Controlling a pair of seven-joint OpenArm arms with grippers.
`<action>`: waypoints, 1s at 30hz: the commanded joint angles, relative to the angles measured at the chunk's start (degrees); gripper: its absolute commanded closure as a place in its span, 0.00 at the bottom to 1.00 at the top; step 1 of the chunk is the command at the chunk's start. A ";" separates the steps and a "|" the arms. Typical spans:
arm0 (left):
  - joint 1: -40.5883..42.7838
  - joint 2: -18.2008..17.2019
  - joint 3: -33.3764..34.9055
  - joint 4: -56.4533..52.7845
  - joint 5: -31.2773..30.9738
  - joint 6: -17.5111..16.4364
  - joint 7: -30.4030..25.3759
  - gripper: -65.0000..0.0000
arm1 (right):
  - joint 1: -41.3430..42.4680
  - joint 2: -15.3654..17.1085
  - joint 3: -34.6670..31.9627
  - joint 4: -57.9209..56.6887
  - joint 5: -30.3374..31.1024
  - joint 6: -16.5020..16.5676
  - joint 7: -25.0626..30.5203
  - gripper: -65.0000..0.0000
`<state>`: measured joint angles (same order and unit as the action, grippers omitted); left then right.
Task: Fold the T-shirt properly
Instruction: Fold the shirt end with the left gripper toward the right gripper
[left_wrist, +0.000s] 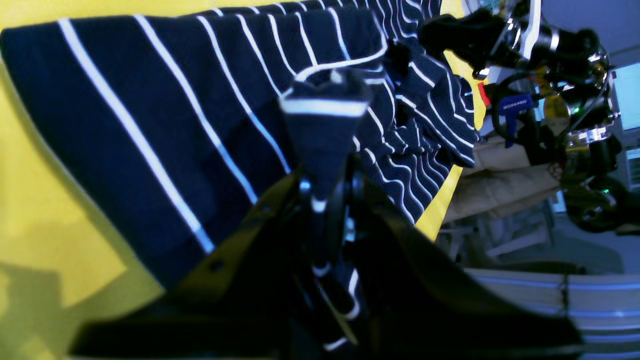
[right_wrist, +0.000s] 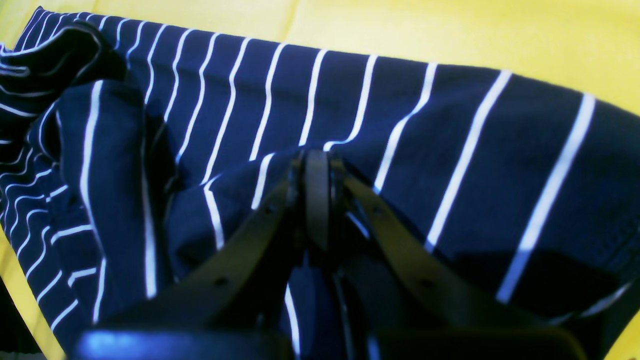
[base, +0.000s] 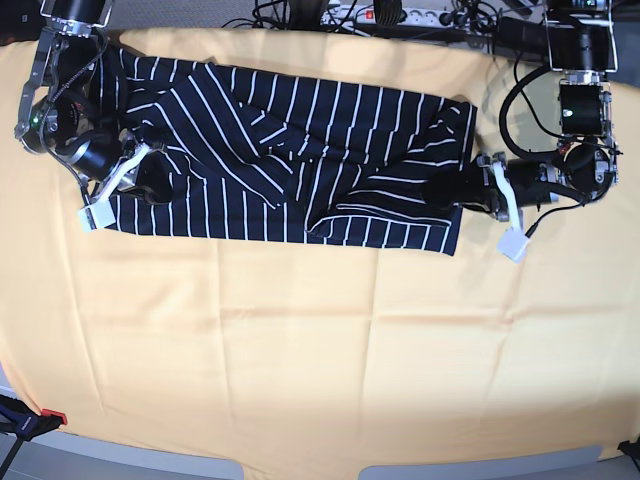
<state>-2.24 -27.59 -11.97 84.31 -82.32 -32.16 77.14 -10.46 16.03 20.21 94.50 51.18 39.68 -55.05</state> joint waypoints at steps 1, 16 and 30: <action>-0.94 -0.81 -0.44 0.81 -2.68 -0.46 -0.57 1.00 | 0.63 0.81 0.35 1.01 1.29 0.32 1.33 0.97; -1.09 8.74 0.74 0.92 -2.68 -0.59 2.05 1.00 | 0.63 0.81 0.35 1.01 1.27 0.32 1.31 0.97; -1.81 9.29 12.28 1.14 -2.68 -2.84 2.86 0.61 | 0.61 0.81 0.35 1.01 1.27 0.32 1.29 0.97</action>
<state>-2.87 -17.85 0.47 84.33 -83.57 -34.76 80.20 -10.46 16.03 20.21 94.50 51.18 39.68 -55.05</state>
